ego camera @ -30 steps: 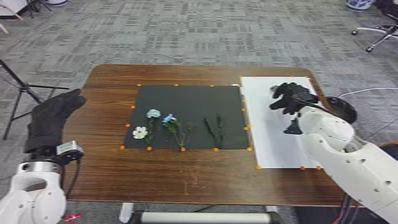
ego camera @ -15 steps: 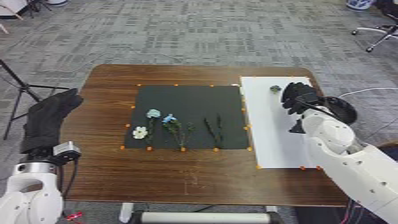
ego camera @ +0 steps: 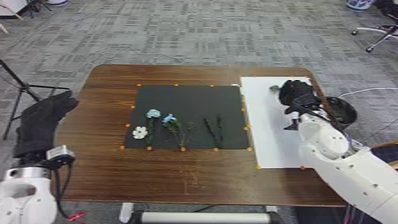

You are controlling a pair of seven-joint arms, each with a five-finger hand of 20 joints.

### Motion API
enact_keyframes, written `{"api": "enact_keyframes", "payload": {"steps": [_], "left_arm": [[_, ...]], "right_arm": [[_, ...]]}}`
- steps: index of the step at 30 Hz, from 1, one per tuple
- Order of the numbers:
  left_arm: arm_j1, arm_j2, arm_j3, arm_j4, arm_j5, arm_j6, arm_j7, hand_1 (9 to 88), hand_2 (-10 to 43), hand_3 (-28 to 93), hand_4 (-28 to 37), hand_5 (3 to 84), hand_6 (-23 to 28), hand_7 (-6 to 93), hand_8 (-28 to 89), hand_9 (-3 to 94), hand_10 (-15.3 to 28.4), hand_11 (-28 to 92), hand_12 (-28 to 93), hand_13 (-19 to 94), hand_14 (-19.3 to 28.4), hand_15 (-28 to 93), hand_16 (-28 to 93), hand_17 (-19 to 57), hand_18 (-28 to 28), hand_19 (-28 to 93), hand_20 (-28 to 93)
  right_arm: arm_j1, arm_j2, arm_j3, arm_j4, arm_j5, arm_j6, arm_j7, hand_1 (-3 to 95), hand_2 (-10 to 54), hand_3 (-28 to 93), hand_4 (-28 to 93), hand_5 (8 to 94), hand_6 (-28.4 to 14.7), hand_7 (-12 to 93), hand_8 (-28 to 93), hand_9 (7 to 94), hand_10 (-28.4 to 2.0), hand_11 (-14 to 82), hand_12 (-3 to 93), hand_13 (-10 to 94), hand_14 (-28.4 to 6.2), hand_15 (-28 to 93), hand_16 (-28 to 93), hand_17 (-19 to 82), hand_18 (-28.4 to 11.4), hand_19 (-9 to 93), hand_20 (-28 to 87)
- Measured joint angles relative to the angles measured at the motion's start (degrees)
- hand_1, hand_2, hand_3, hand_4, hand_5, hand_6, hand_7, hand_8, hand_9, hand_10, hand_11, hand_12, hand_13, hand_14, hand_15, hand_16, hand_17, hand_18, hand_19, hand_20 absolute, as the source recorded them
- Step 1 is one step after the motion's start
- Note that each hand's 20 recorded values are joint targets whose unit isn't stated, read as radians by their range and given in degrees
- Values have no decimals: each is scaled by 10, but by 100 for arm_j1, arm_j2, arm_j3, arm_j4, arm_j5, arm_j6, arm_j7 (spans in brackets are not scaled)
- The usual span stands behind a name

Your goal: Arrange flowers

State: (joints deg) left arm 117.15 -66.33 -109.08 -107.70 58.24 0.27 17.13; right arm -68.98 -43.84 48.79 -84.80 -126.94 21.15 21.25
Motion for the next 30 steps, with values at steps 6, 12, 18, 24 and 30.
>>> {"api": "enact_keyframes", "payload": {"steps": [6, 12, 18, 24, 30], "left_arm": [[54, -21, -45, 0, -2, -73, 3, 239, -14, 714, -277, 547, -17, 169, -94, 507, 141, 215, 121, 378, 176, 221, 17, 29, 146, 138, 181], [50, -16, -17, 0, -2, -49, -5, 240, -13, 712, -275, 547, -16, 169, -94, 508, 142, 216, 122, 378, 176, 221, 17, 28, 146, 139, 182], [14, 36, 122, 0, -8, 50, -37, 240, -14, 712, -275, 547, -17, 169, -94, 509, 142, 217, 122, 379, 177, 222, 17, 29, 146, 137, 181], [-82, 121, 255, 1, -9, 167, -86, 240, -14, 713, -275, 547, -17, 169, -94, 508, 141, 217, 122, 378, 177, 222, 17, 28, 146, 137, 182], [-172, 169, 329, 13, -9, 197, -112, 239, -14, 713, -274, 548, -16, 168, -94, 508, 141, 216, 121, 378, 176, 222, 17, 28, 146, 137, 182]], "right_arm": [[160, 82, 69, -406, 210, 176, -82, 663, -95, 541, -137, 780, -7, 221, 95, 870, -94, 82, 390, 901, -12, 572, 311, 588, -141, 932, 507], [491, 206, -110, -733, 593, 239, -286, 660, -95, 543, -135, 781, -7, 220, 96, 872, -94, 81, 391, 901, -12, 573, 313, 587, -140, 932, 511], [965, 412, -889, -1238, 803, 278, -678, 658, -95, 544, -136, 783, -5, 218, 93, 872, -92, 79, 390, 900, -12, 573, 316, 587, -140, 932, 513], [1892, 314, -2255, -1337, 976, 238, -1082, 658, -95, 545, -136, 784, -3, 220, 91, 872, -91, 78, 391, 899, -12, 573, 317, 584, -139, 932, 514], [2747, -308, -3340, -921, 979, 120, -1646, 655, -95, 547, -138, 784, -1, 222, 89, 873, -90, 77, 391, 899, -12, 572, 318, 583, -139, 932, 513]]}}
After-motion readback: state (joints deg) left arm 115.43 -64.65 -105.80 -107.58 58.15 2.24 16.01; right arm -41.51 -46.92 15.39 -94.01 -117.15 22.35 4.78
